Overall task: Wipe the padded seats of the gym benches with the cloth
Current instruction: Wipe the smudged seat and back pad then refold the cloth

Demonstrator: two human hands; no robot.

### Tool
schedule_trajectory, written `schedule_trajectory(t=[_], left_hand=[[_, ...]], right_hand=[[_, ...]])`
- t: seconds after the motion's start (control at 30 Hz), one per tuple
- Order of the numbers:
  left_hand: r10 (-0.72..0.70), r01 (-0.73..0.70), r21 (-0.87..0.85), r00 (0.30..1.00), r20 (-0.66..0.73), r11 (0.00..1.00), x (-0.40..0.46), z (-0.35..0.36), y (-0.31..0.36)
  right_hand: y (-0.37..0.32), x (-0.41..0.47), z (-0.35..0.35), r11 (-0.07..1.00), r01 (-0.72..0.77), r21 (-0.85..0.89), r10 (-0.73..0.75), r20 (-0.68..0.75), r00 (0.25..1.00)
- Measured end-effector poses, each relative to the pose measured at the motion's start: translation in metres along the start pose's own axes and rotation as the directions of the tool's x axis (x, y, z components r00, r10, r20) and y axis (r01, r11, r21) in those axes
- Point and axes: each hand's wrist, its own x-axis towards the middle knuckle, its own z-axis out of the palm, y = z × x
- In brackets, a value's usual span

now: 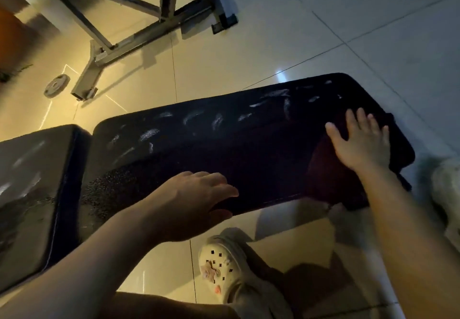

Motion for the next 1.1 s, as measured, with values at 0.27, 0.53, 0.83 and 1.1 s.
schedule_trajectory(t=[0.27, 0.53, 0.83, 1.1], left_hand=[[0.084, -0.086, -0.071, 0.996, -0.022, 0.994, 0.037, -0.032, -0.01], [0.313, -0.306, 0.088, 0.947, -0.074, 0.948, 0.051, -0.017, 0.004], [0.319, -0.318, 0.037, 0.926, -0.204, 0.947, 0.065, 0.001, -0.026], [0.328, -0.323, 0.058, 0.933, -0.149, 0.945, 0.079, 0.014, -0.036]], right_hand=[[-0.012, -0.028, 0.019, 0.882, -0.396, 0.257, 0.438, -0.134, 0.889], [-0.164, -0.132, 0.088, 0.456, 0.037, 0.889, 0.615, -0.344, 0.71], [-0.106, -0.093, 0.074, 0.332, 0.035, 0.943, 0.678, -0.264, 0.686], [0.034, -0.001, 0.031, 0.381, -0.258, 0.888, 0.741, -0.127, 0.66]])
